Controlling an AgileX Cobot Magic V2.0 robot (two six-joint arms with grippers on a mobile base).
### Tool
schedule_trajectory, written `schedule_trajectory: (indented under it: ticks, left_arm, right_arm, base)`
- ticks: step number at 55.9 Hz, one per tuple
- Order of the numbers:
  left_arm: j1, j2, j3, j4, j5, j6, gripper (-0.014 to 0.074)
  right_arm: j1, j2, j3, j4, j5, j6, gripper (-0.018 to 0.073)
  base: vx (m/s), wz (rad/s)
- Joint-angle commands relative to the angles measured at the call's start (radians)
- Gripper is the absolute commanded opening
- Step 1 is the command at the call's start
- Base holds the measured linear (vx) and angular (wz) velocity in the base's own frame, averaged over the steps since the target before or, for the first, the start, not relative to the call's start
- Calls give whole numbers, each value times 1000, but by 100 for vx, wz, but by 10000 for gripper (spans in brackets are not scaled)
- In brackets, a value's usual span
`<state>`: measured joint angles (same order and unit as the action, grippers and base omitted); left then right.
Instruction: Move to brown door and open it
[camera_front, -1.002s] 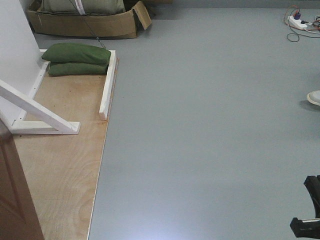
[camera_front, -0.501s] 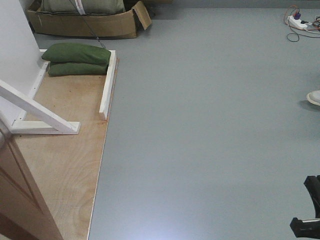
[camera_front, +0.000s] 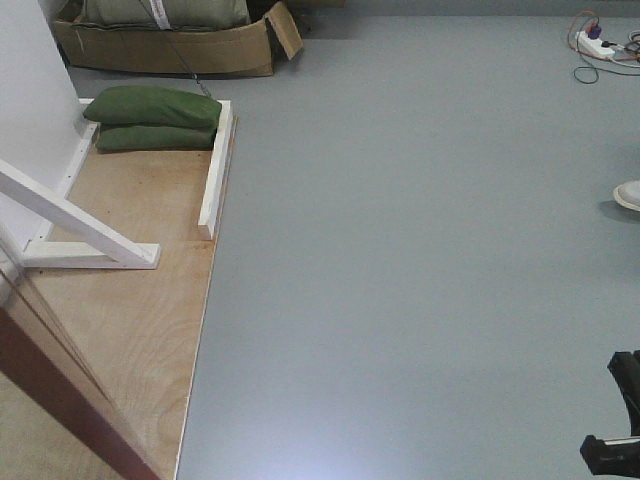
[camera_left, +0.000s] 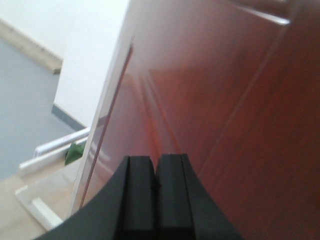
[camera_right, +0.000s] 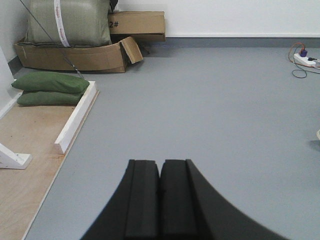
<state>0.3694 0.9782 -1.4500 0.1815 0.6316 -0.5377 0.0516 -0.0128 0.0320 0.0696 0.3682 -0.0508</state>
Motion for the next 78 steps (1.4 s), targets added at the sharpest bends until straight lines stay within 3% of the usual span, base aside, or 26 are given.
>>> schedule_trajectory:
  ticks: [1,10,25,40,50,57,71,78]
  left_arm:
    - [-45,-4,-24,0,-131,80,67]
    - [-137,8,-24,0,-191,166,67]
    - [-256,45,-24,0,-251,185,67]
    - [-288,73,-24,-3,-262,182,67]
    - [-288,88,-24,-48,-297,181,67]
    - [-288,103,-24,-106,-321,181,67]
    - [-288,135,-24,-340,-357,182,67]
    - [-288,152,-24,-416,-372,182,67]
  right_arm:
    - [2,-6,4,-3,-78,-6,0]
    - [2,-6,4,-3,-78,-6,0]
    - [2,-6,4,-3,-78,-6,0]
    - [2,-6,4,-3,-78,-6,0]
    - [2,-6,4,-3,-78,-6,0]
    - [2,-6,4,-3,-78,-6,0]
    - [2,-6,4,-3,-78,-6,0]
    - [2,-6,4,-3,-78,-6,0]
  base:
    - [0,0]
    - [0,0]
    - [0,0]
    - [0,0]
    - [0,0]
    - [0,0]
    - [0,0]
    - [0,0]
